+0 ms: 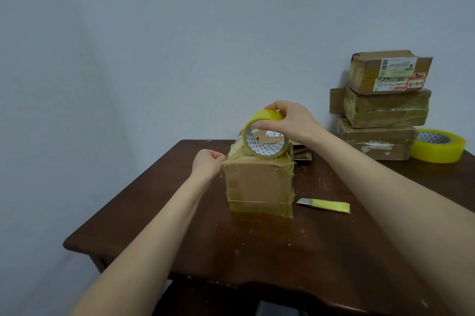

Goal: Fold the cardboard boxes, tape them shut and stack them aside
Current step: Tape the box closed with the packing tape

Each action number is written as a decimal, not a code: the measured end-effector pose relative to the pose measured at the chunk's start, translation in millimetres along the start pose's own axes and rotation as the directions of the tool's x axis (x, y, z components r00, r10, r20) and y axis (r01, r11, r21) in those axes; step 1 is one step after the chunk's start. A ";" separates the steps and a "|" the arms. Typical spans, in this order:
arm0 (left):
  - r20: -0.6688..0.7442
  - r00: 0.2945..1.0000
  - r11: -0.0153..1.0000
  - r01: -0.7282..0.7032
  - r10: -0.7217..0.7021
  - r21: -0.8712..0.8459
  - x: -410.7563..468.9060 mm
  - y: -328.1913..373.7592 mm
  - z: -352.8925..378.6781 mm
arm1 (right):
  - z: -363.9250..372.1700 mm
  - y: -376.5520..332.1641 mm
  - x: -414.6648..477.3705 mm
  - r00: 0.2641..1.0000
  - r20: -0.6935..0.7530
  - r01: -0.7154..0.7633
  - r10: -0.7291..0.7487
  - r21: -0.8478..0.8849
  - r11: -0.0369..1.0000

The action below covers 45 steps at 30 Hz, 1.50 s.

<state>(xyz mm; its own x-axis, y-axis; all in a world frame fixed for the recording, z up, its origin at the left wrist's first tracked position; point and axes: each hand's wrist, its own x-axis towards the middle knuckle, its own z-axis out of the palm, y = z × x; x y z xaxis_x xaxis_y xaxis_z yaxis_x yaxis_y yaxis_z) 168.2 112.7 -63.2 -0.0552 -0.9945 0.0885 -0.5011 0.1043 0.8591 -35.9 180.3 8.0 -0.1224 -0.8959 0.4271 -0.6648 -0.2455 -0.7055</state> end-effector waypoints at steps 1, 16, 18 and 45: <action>0.027 0.999 1.000 0.017 -0.017 -0.006 -0.2 -1.1 0.2 | 1.6 -0.4 -0.5 1.000 -0.005 0.009 -0.009 0.003 1.000; 0.249 0.876 0.832 -0.474 0.413 0.289 -41.5 45.2 -0.2 | 9.4 0.0 -5.1 0.996 -0.076 -0.037 0.041 0.058 0.998; 0.259 0.867 0.771 -0.498 0.427 0.397 -49.7 37.0 14.4 | 10.0 3.7 -6.6 0.990 -0.075 -0.107 0.117 0.133 0.985; 0.349 0.795 0.644 -0.607 0.496 0.466 -29.0 24.0 13.9 | -3.4 30.4 -25.1 0.977 -0.092 -0.153 0.194 0.338 0.929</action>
<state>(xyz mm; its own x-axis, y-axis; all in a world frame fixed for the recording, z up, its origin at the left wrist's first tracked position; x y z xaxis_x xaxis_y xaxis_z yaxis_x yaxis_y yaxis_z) 145.8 144.1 -52.1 -0.5941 -0.7377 0.3208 -0.6918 0.6720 0.2643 -55.5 196.6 -22.2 -0.3166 -0.8885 0.3321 -0.3495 -0.2162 -0.9117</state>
